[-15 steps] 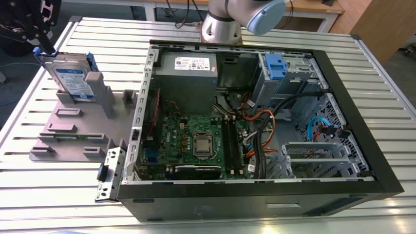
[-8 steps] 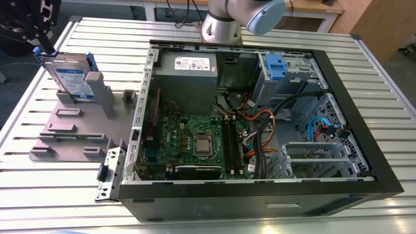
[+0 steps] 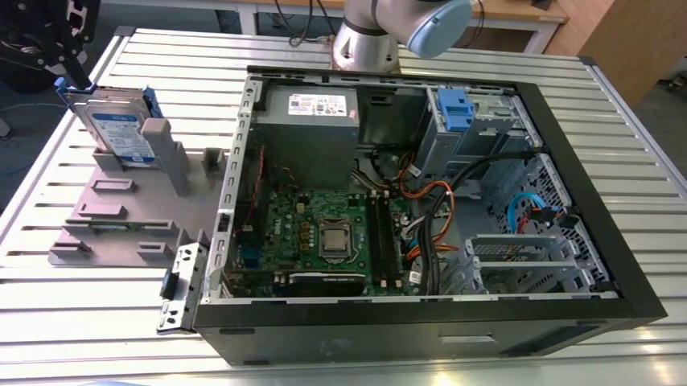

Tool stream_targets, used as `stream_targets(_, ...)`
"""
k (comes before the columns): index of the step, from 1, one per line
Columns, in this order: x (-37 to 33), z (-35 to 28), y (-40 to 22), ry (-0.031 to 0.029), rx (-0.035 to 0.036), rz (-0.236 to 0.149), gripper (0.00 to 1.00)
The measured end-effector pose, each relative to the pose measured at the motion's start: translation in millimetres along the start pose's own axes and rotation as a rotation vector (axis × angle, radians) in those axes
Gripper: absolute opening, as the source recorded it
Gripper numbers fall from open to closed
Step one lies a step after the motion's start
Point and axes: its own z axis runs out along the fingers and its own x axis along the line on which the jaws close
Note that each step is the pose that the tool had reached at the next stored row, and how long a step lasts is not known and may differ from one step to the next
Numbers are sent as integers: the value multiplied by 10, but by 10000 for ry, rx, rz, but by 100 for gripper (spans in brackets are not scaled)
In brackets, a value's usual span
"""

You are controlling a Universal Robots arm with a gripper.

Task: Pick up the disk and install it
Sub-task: 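Pick up the disk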

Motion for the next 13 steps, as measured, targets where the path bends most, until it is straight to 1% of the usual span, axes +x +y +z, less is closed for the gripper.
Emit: stream_targets(13,0,0,0,8,-5,-231,11)
